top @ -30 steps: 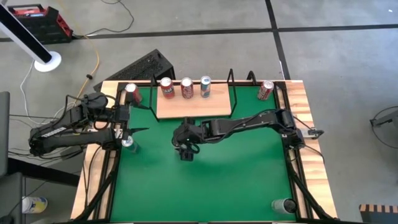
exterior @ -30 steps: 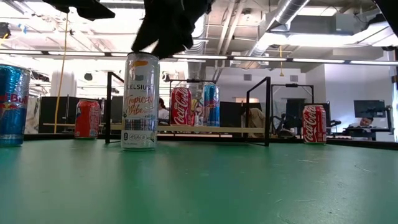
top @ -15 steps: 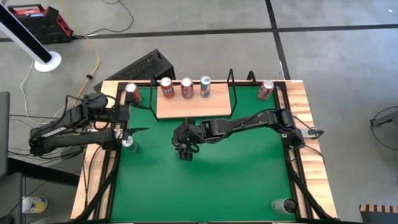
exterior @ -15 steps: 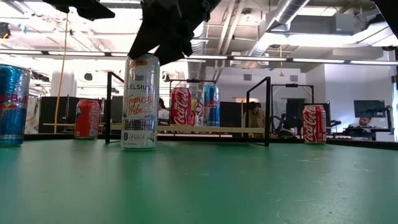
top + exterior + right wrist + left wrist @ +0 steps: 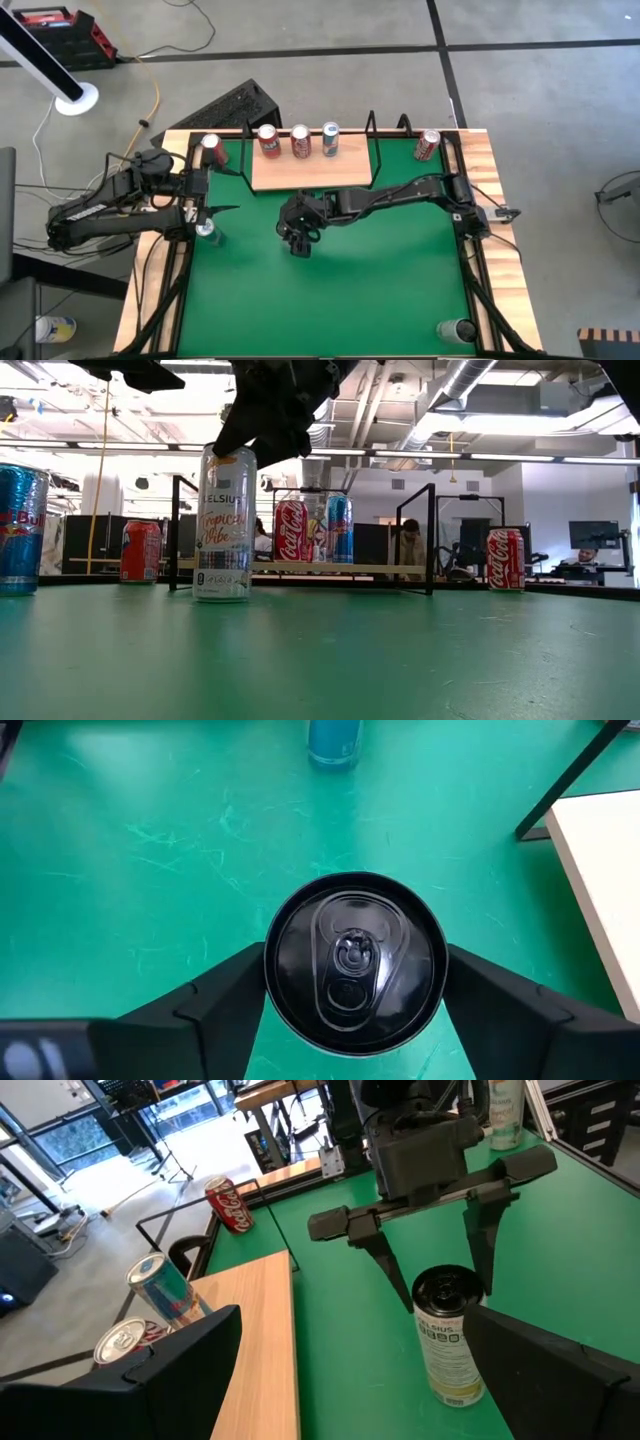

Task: Place canned beverage on shelf
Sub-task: Put the left white and yellow soda can on the shelf

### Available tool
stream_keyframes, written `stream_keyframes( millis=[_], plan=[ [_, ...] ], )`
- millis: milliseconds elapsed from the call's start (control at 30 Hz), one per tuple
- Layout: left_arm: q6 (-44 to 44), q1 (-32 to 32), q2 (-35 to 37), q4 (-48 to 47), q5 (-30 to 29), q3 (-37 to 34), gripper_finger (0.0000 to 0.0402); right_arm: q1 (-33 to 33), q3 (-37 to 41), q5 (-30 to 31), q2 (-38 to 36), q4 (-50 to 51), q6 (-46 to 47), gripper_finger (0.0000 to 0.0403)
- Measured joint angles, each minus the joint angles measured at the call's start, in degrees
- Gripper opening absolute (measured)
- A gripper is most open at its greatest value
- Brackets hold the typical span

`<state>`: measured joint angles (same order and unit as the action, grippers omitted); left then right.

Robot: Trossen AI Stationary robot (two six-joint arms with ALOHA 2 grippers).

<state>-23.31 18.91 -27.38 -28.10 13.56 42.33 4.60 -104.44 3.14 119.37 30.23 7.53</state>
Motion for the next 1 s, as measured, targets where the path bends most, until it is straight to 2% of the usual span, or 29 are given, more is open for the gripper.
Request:
stream_keyframes(
  millis=[267, 533, 767, 1000],
  plan=[
    [0.0, 0.0, 0.0, -1.1, -0.8, 0.0, 0.0366, -0.6, -0.1, 0.6, -0.6, 1.4, 2.6, 0.0287],
    [0.1, 0.0, 0.0, -1.0, -2.0, 0.0, 0.0366, -3.6, 0.0, 1.1, -7.2, 12.6, 2.7, 0.0287],
    [1.6, 0.0, 0.0, 2.0, -2.8, 0.0, 0.0366, -8.5, 0.0, 1.3, -16.4, 20.0, -3.6, 0.0287],
    [6.1, 0.0, 0.0, 4.3, -9.3, 0.0, 0.0366, -17.7, 0.2, 0.3, -25.2, 26.7, -13.9, 0.0286]
  ],
)
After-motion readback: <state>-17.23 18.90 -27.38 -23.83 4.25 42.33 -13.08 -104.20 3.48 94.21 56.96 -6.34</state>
